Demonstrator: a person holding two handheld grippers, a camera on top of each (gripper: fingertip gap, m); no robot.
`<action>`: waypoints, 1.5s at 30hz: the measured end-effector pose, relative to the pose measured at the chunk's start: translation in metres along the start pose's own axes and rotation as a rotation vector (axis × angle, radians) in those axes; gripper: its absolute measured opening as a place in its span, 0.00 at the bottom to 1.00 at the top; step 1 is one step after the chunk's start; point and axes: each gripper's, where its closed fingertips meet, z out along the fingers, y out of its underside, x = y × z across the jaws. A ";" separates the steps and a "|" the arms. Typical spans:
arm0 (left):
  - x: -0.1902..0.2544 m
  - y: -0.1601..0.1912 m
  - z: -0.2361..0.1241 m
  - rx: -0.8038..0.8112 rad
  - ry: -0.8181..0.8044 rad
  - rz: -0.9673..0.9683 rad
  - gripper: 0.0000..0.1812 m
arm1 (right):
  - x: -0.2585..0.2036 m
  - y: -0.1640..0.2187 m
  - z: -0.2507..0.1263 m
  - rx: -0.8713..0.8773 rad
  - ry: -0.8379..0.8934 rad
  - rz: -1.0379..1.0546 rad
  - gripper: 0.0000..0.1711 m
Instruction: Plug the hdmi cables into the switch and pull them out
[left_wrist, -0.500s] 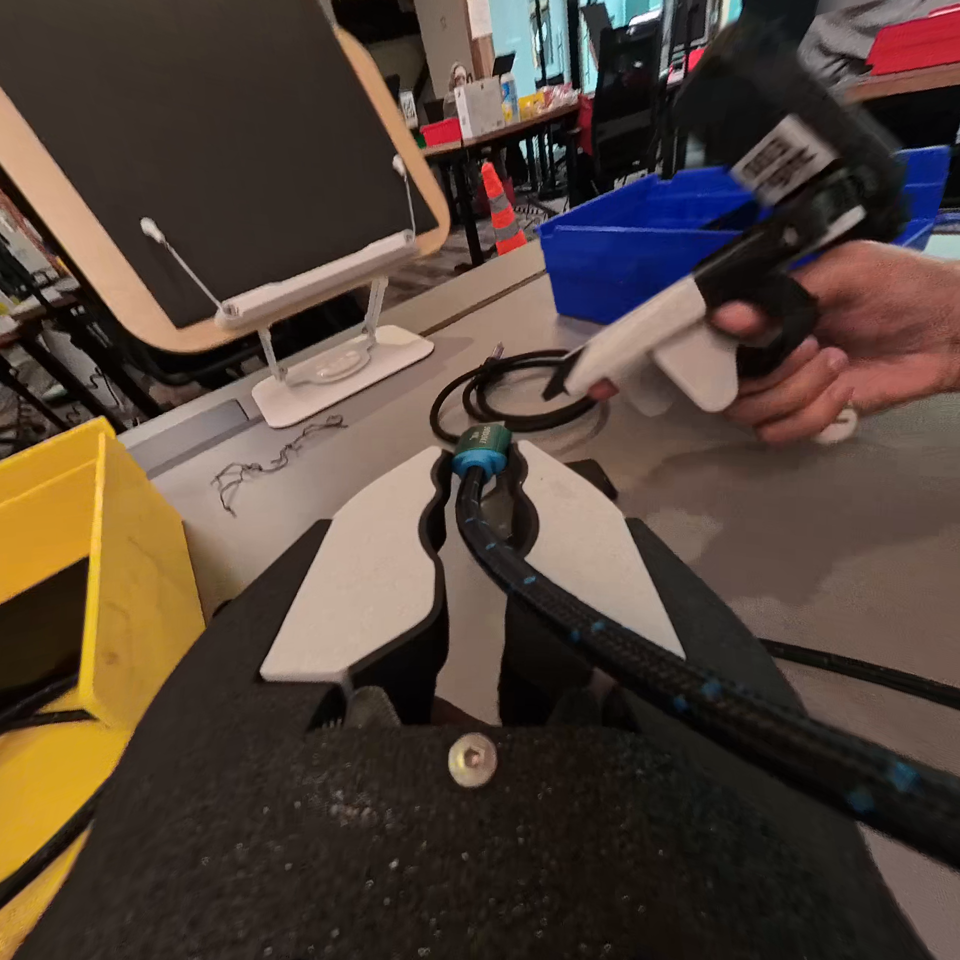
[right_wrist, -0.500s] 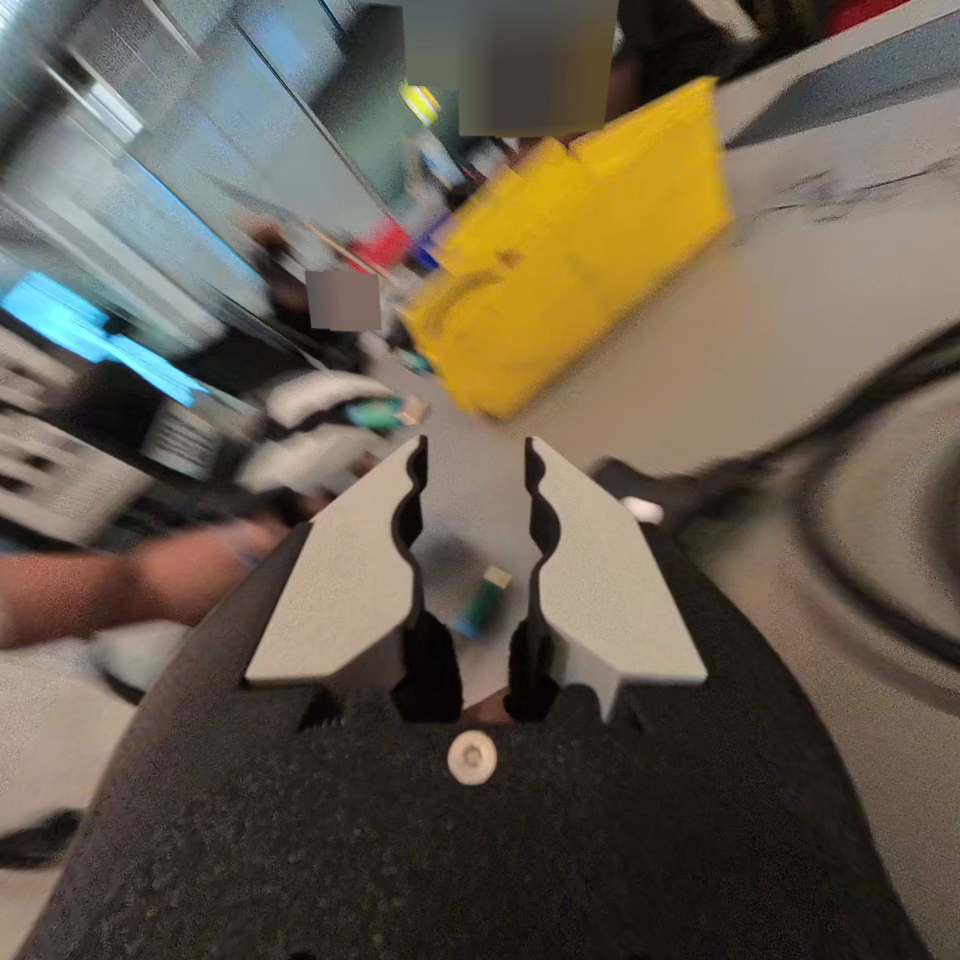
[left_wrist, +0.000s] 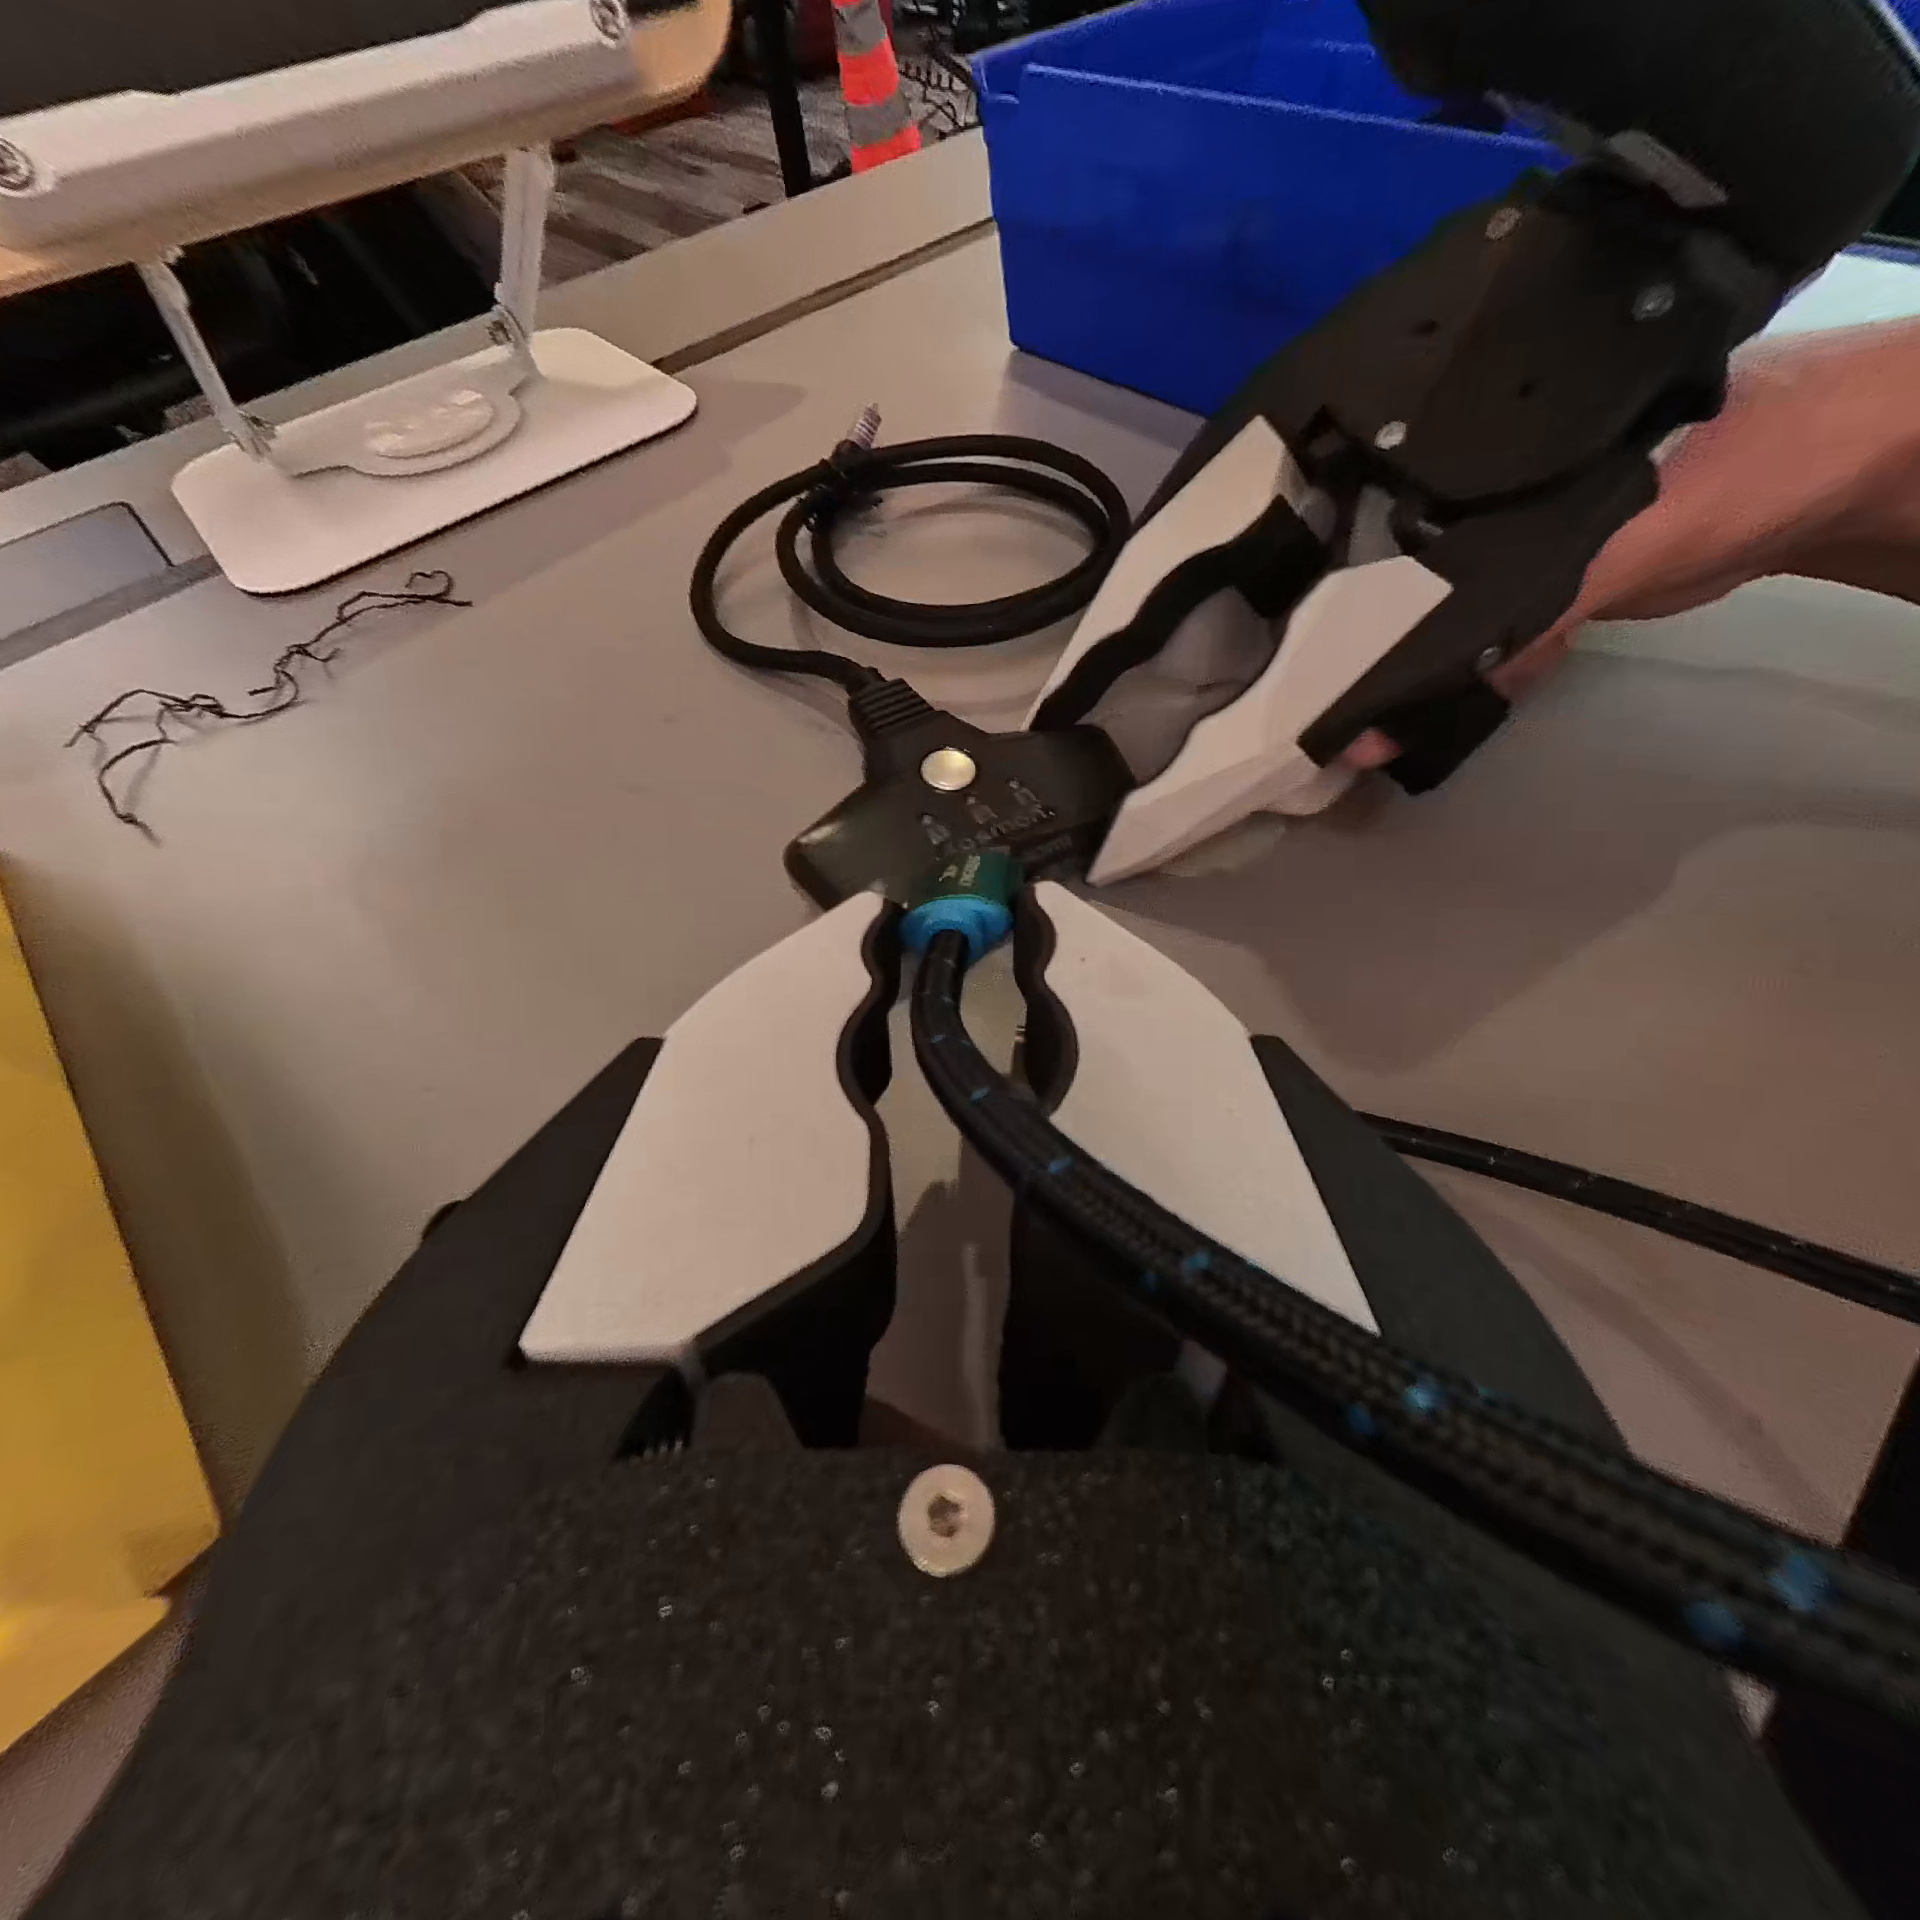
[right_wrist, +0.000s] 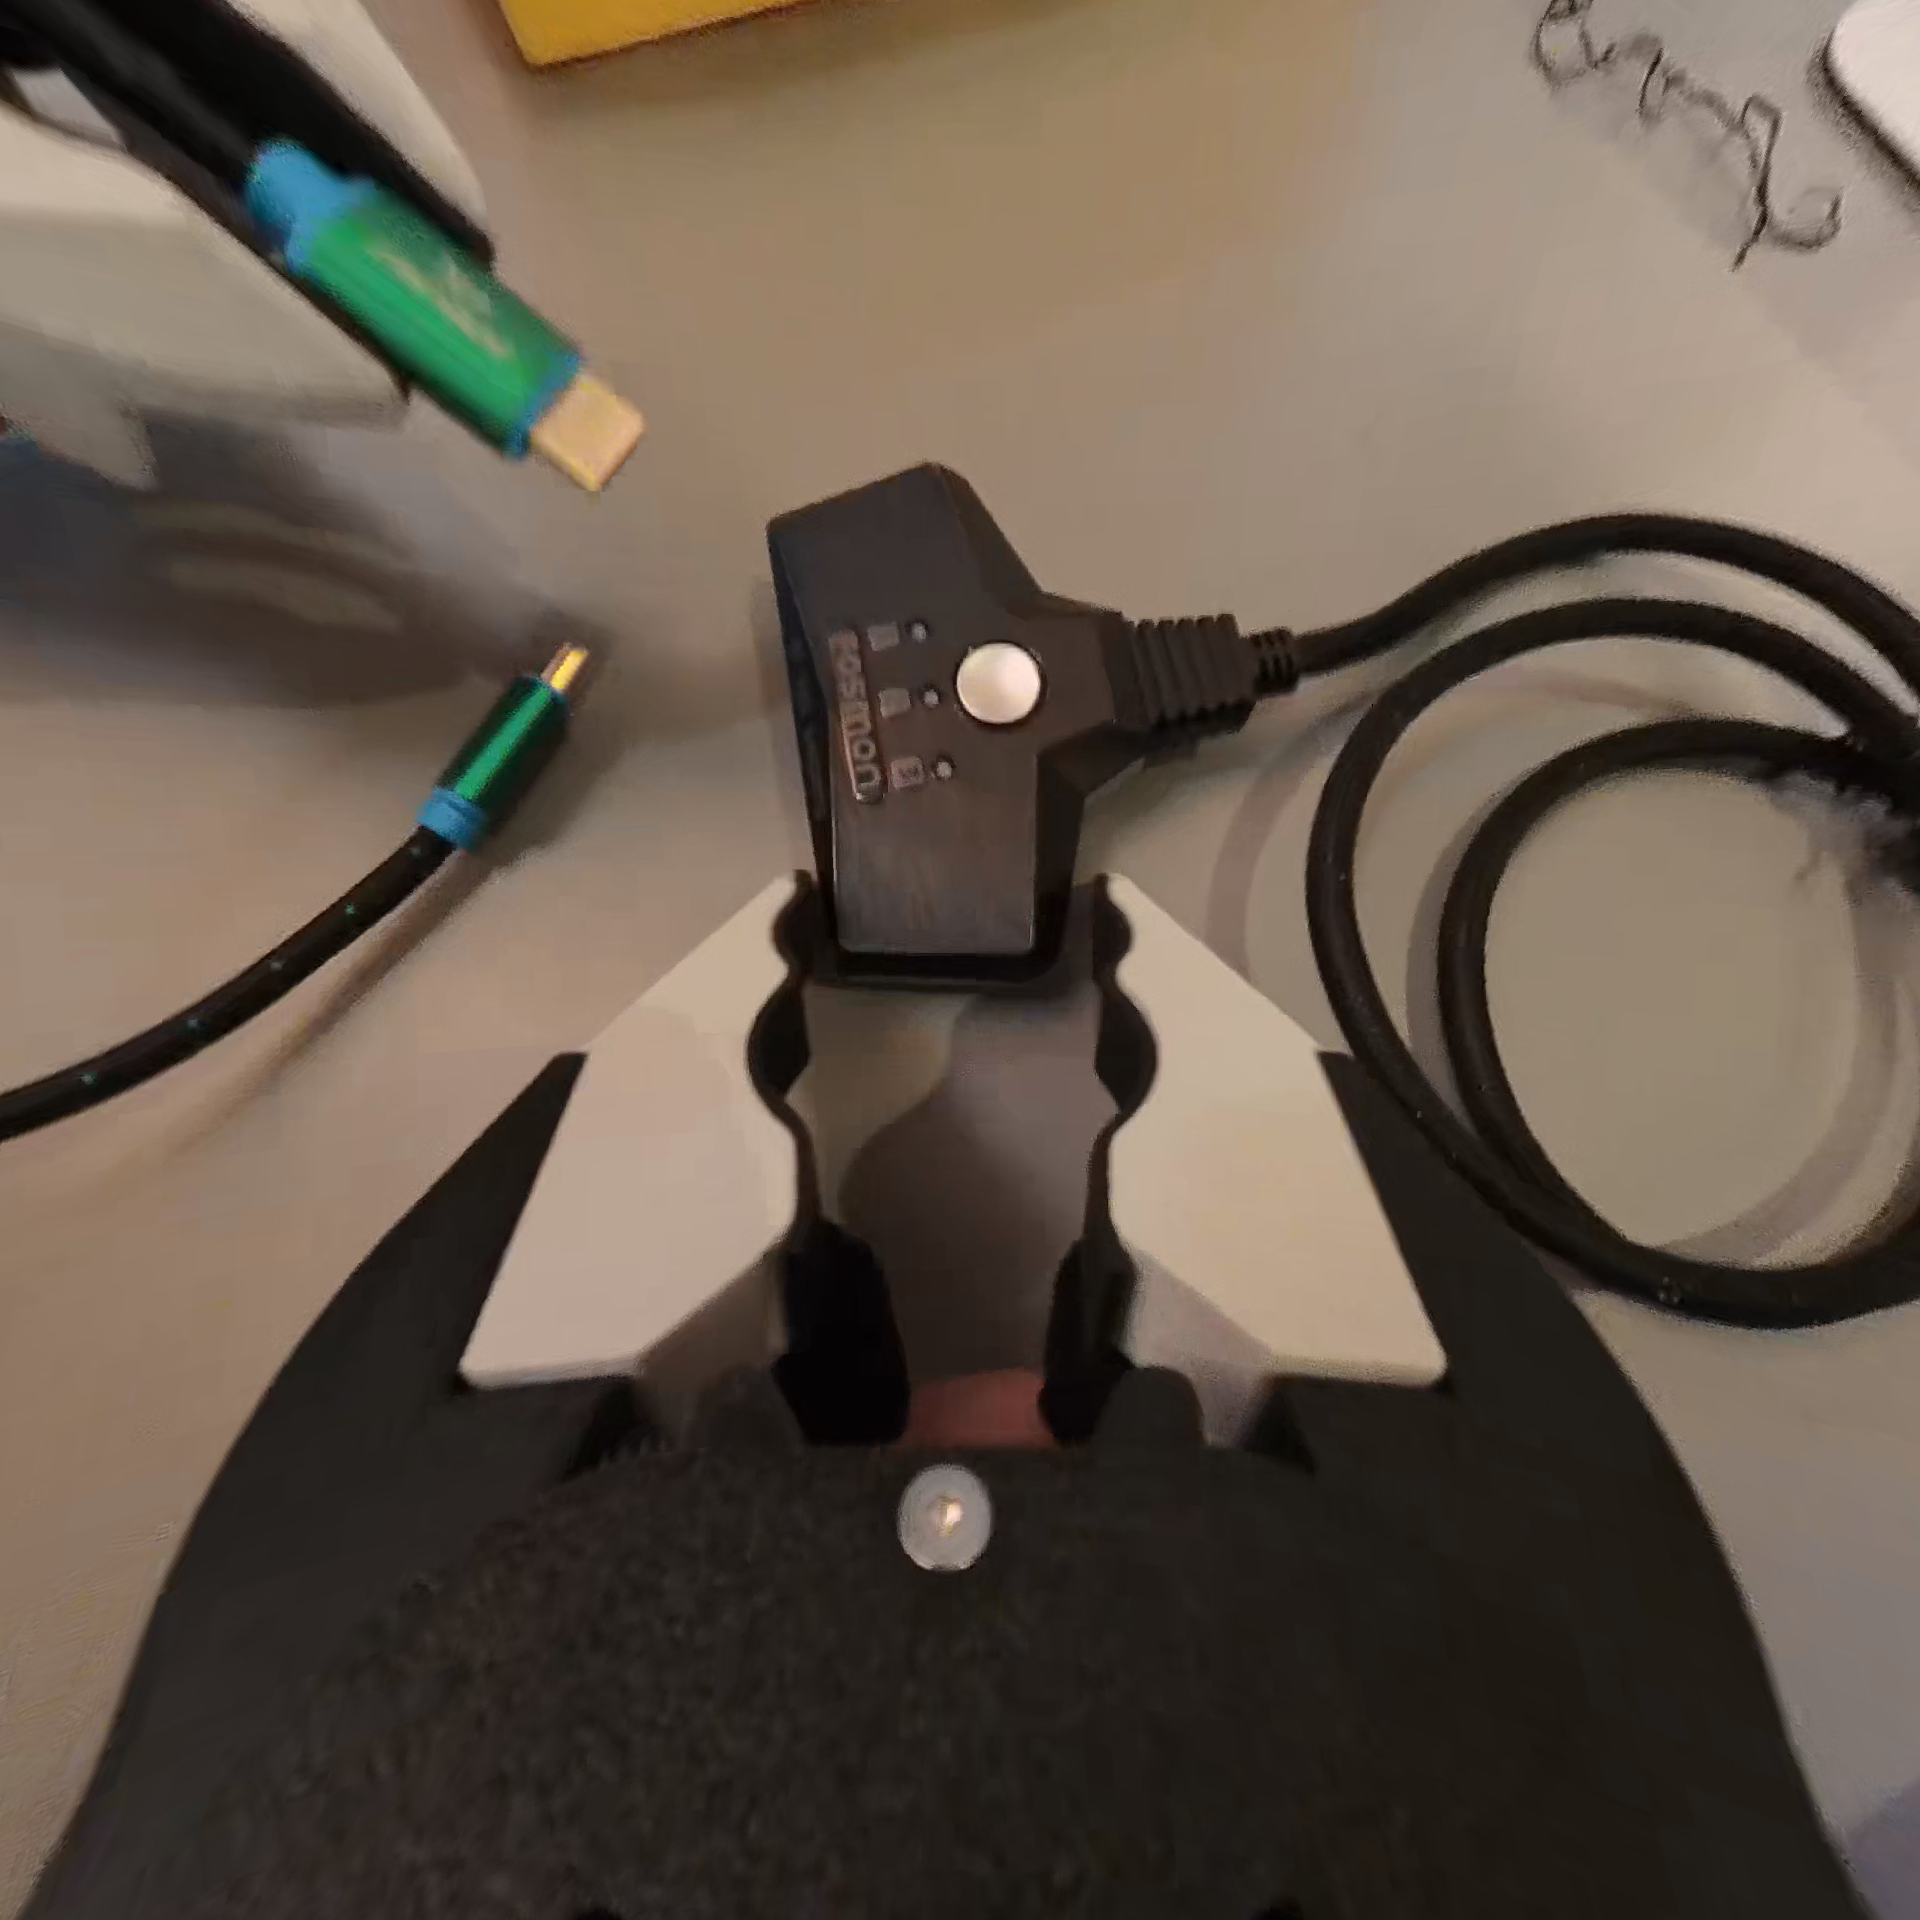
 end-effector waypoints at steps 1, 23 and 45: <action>0.001 0.001 0.001 -0.004 -0.004 0.006 0.11 | 0.000 -0.002 0.002 0.004 0.006 -0.008 0.27; -0.018 -0.016 -0.002 0.106 -0.285 0.193 0.11 | -0.015 -0.056 -0.012 0.240 -0.054 0.358 0.27; -0.022 -0.021 -0.003 0.116 -0.323 0.136 0.11 | -0.016 -0.069 -0.012 0.308 -0.054 0.452 0.27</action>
